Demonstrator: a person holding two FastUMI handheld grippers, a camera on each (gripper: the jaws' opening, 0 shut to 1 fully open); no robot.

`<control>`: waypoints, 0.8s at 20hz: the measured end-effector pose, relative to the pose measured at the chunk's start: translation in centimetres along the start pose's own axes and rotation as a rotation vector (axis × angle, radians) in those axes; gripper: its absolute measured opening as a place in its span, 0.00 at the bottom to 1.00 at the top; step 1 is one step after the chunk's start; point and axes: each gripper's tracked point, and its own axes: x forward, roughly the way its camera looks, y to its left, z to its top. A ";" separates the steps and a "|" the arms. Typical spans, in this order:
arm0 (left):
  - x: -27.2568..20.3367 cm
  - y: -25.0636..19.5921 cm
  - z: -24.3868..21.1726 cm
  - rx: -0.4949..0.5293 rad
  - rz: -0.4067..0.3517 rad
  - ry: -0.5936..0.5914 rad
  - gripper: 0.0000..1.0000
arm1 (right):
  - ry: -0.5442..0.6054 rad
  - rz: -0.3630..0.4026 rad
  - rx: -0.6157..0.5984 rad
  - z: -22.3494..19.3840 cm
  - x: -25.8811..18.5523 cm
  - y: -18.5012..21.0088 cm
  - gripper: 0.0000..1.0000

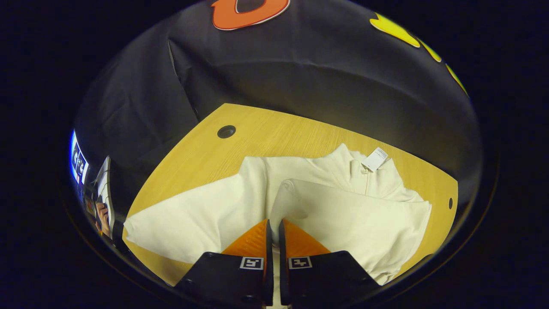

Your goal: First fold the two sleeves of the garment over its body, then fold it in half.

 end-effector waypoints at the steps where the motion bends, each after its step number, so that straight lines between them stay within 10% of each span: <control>1: -0.1 0.4 -0.4 -0.004 0.010 0.006 1.00 | 0.008 0.024 0.001 -0.1 -0.1 0.5 0.11; 2: -0.1 0.8 -0.8 -0.008 0.019 0.014 1.00 | 0.013 0.036 -0.006 -0.3 0.0 0.9 0.10; 3: -0.2 1.2 -1.1 -0.013 0.032 0.022 1.00 | 0.013 0.045 -0.013 -0.4 0.3 1.1 0.35; 7: -0.1 2.6 -3.1 -0.048 0.078 0.054 1.00 | -0.025 0.075 -0.036 0.5 -1.8 2.2 0.66; 16: 0.0 9.4 -10.0 -0.139 0.261 0.189 1.00 | -0.062 0.160 0.054 -3.1 -10.4 0.2 0.97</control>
